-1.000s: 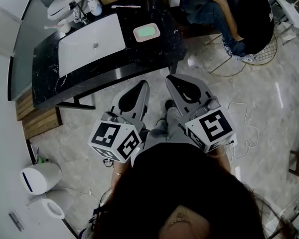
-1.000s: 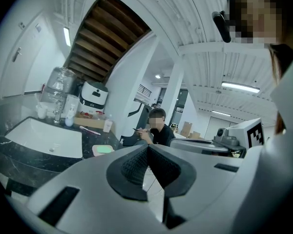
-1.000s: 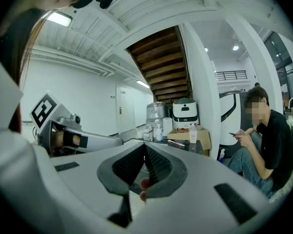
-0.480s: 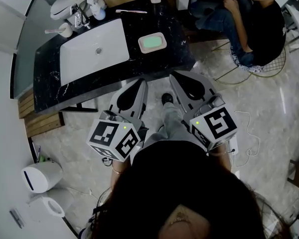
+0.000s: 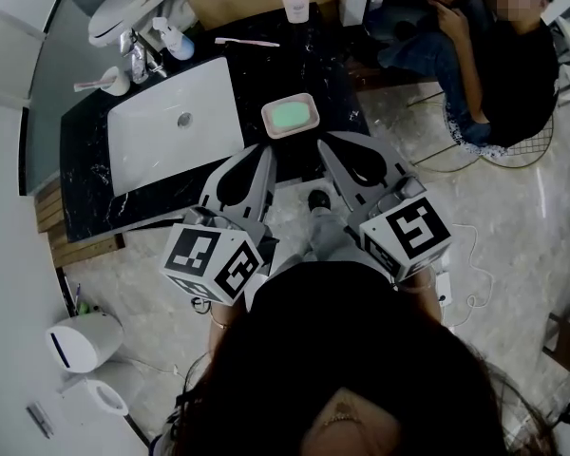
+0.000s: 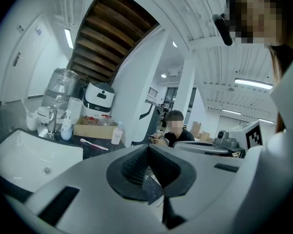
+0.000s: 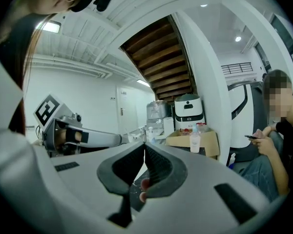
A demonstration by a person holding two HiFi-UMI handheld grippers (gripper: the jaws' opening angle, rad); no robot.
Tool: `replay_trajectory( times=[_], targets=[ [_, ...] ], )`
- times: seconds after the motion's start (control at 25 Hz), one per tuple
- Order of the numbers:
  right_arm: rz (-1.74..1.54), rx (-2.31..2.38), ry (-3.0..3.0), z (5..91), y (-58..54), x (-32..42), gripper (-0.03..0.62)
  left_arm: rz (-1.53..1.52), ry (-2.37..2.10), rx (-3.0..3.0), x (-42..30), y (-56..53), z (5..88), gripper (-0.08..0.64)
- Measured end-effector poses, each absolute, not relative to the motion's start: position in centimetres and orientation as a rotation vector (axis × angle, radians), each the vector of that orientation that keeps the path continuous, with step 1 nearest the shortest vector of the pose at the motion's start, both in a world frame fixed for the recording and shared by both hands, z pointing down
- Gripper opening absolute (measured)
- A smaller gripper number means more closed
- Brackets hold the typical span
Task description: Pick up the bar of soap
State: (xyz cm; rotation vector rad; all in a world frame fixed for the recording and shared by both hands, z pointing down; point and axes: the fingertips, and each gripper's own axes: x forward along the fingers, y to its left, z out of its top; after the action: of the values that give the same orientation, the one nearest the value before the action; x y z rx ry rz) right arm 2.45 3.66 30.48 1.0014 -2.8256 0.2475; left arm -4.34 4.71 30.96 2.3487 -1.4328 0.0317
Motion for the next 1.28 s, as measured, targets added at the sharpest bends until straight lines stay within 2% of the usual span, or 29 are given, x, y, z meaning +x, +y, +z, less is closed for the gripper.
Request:
replay_trajectory(
  times=[0.48,1.28],
  targets=[
    [0.264,0.863,-2.838,32.2,-3.9,2.0,0.009,0.029,-1.548,2.271,-5.9,-2.9,31.0,-0.003],
    [0.235,0.758,-2.768,35.5,-9.1,-0.3,0.011,0.021,-1.597,2.233,-9.3,-7.9,30.7,-0.003]
  ],
)
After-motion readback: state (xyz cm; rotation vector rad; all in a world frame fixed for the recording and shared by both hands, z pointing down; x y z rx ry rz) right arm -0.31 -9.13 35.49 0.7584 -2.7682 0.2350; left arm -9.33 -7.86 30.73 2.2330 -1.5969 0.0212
